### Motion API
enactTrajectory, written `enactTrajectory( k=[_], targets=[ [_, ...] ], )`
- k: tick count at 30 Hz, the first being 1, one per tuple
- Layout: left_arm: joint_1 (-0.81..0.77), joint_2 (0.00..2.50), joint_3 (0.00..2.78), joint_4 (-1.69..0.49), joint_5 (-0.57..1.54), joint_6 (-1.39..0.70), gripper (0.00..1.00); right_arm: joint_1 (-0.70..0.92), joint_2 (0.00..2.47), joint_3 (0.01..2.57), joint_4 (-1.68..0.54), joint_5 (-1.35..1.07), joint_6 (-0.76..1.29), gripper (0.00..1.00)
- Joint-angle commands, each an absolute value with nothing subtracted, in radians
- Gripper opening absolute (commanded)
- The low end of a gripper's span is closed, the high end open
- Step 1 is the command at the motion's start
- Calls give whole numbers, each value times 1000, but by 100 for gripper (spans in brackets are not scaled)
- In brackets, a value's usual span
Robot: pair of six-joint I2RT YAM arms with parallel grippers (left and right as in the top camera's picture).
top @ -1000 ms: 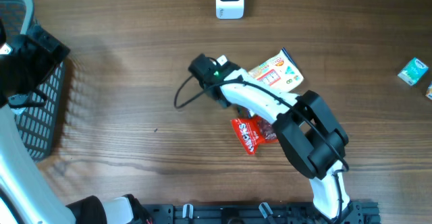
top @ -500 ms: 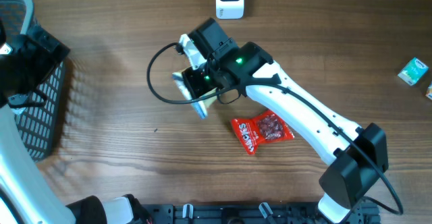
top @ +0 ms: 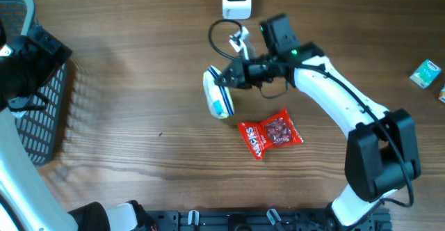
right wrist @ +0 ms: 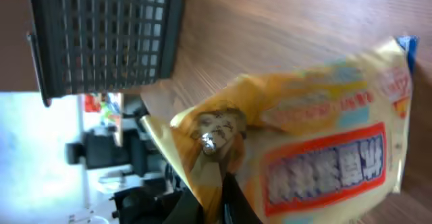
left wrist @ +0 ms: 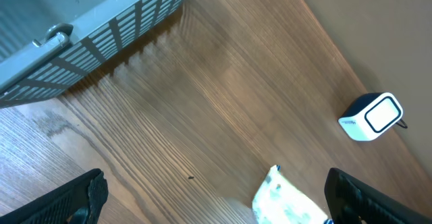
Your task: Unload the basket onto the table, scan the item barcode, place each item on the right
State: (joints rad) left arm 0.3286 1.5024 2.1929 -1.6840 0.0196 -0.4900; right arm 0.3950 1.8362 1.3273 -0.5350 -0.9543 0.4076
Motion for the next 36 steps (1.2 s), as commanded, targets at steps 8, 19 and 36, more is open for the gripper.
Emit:
enactTrajectory(
  k=[8, 19, 36],
  targets=[
    [335, 1502, 2203, -1684, 9, -475, 100, 17, 1814, 1222, -571, -665, 445, 4],
    [335, 1502, 2203, -1684, 9, -475, 100, -31, 1814, 1229, -948, 74, 314, 17],
    [335, 1502, 2203, -1684, 9, -475, 100, 60, 1816, 1502, -1021, -683, -14, 4]
  ],
)
